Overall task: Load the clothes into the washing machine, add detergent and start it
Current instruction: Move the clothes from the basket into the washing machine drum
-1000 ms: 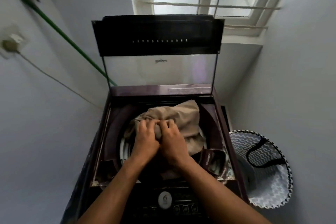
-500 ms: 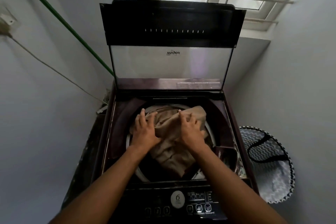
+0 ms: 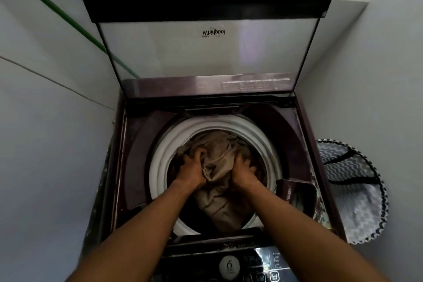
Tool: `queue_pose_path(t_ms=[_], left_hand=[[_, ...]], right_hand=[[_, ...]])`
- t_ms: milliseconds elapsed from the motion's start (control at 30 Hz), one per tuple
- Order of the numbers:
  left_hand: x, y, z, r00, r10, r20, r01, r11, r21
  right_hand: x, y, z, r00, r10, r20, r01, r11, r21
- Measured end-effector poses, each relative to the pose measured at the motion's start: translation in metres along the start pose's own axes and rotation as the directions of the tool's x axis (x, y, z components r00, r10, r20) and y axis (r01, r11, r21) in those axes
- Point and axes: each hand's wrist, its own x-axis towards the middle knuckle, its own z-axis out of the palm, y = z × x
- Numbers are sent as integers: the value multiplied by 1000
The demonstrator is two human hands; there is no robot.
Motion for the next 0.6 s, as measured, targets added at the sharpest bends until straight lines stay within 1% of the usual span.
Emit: queue_pose_path(t_ms=[100,267,400,500,600], left_hand=[[11,-5,14,999,-33,2,33,998,-45],[26,-8,23,997,-75,2,75,996,-56],[30,-12,30,996,-62,-66,61,998,-23],[29,-22,40,994,-86,-71,87,996,3],[23,-32,44,992,-100,-83,103,994,32]], right_hand=[[23,1,20,1000,24,4,-23,997,-73],[58,-5,41,998,57,-39,-66,958,-279],[39,-25,38,990,121,-78,-143,902,-409],[20,-39,43,988,75,-136,-133,861,-492],[17,-45,57,980,106,-170,-181,835,-520]])
